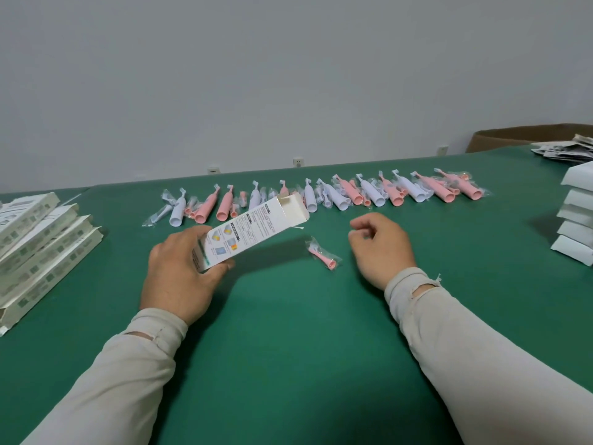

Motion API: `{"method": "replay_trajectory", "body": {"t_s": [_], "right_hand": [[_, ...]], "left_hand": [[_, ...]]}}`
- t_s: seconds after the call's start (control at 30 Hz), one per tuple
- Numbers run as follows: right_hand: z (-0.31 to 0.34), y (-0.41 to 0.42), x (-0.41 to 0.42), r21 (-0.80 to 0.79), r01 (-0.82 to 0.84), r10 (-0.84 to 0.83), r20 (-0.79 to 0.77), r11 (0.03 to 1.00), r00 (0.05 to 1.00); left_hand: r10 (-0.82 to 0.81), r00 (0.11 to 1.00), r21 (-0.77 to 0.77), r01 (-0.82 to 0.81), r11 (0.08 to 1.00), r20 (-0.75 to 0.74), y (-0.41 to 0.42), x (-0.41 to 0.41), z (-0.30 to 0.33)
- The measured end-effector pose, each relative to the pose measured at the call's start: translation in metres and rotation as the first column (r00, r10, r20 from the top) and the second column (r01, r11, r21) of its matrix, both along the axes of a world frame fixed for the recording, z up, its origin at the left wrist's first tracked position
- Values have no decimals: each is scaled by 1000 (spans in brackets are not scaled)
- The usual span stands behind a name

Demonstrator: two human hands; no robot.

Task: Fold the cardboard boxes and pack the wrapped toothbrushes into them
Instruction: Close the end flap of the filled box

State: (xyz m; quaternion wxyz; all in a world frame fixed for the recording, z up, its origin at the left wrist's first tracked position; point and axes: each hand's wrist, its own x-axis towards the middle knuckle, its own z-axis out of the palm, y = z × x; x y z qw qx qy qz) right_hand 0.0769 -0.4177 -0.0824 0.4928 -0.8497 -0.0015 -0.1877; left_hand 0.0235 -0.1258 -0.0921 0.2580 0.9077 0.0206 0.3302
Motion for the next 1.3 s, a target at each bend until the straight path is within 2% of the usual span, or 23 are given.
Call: {"method": "replay_trajectory", "body": {"t_s": [0.17, 0.3, 0.5, 0.63, 0.73, 0.9, 0.97, 1.03, 1.1, 1.17, 1.3], "right_hand": [[-1, 19, -2, -227, -115, 109, -38, 967, 993], [6, 30, -7, -493, -182, 85, -213, 851, 973], [21, 17, -11, -576, -290, 53, -392, 765, 919], [25, 10, -16, -664, -325, 11, -431, 673, 902], [27, 8, -19, -648, -303, 15, -410, 699, 912], [21, 0, -14, -476, -253, 92, -335, 842, 938], [19, -2, -13, -289, -249, 163, -291, 924, 943], [21, 0, -13, -8, -222, 216, -208, 975, 954], [24, 2, -15, 234, -216, 249, -124, 948, 960], [29, 5, -19, 422, -236, 276, -35, 875, 960], [37, 12, -27, 611, -277, 207, 184, 742, 961]], "left_hand": [[-23, 1000, -11, 23, 1000, -17, -7, -1, -1], [-20, 999, -12, 19, 1000, -29, -7, -2, 0], [-44, 998, -16, 44, 999, -37, -8, -3, -1], [-66, 997, -17, 65, 998, -39, -8, -3, -2], [-77, 996, -19, 76, 997, -44, -9, -3, -2], [-79, 996, -20, 78, 997, -35, -8, -3, -3], [-79, 996, -21, 78, 997, -41, -8, -3, -3], [-83, 995, -27, 82, 996, -47, -9, -3, -2], [-88, 995, -32, 86, 996, -50, -9, -3, -2], [-90, 995, -37, 88, 995, -48, -9, -3, -2], [-84, 995, -16, 83, 996, -48, -8, -3, -1]]}}
